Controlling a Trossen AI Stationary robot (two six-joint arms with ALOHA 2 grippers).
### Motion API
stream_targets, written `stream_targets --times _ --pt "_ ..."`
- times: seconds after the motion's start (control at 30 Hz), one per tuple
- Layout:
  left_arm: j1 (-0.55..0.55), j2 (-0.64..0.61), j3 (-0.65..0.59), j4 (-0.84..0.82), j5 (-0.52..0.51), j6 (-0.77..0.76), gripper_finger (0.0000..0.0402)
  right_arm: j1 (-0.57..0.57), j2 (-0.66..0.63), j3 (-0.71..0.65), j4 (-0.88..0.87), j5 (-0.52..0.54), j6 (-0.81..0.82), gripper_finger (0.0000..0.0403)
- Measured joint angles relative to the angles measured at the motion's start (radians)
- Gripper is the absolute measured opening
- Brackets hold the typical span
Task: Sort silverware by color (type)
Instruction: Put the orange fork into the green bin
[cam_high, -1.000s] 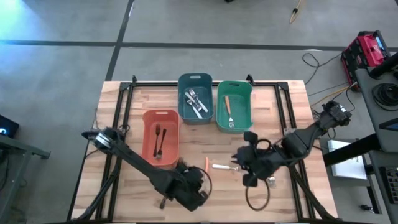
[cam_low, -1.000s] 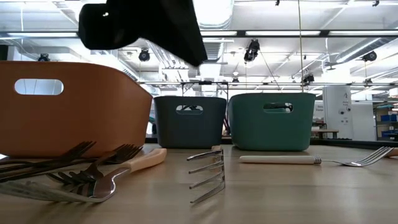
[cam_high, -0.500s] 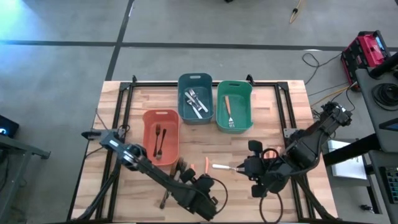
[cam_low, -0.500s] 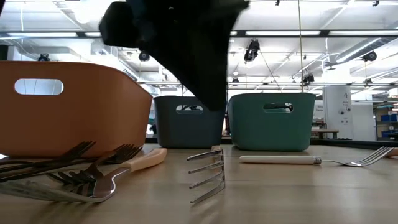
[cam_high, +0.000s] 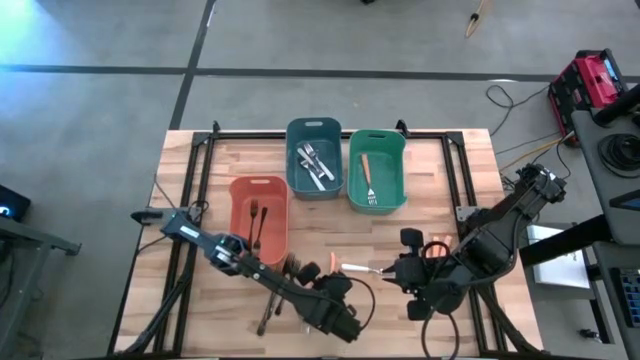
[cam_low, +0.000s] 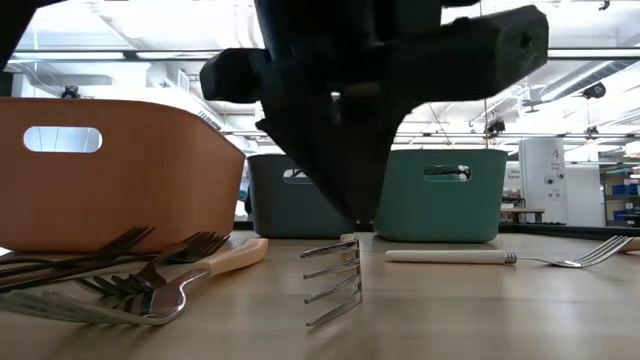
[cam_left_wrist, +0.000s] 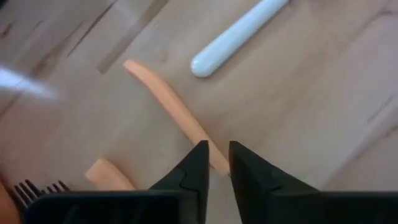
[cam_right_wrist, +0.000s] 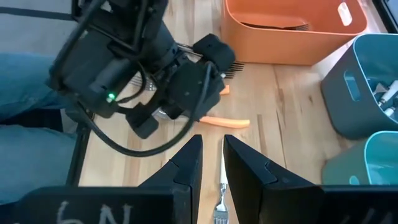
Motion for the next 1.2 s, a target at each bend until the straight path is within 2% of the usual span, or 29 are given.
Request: stream_targets --times 0.2,0.33,1.03,1.2 --pt "0.020 0.000 -0.001 0.010 -0.017 -0.002 0.0108 0.000 0.000 0.000 0.000 0.025 -0.021 0.0057" --pt "0.030 0.012 -0.001 0.013 -0.019 -0.002 0.0129 0.000 0.000 -0.001 0.001 0.025 -0.022 0.0057" --pt "0.031 0.044 0.004 -0.006 -0.020 -0.023 0.0122 0.000 -0.007 -0.001 0.000 0.025 -0.022 0.0057" --pt "0.028 0.039 0.010 -0.068 -0.016 -0.095 0.0134 0.000 -0.008 -0.001 0.000 0.025 -0.022 0.0057"
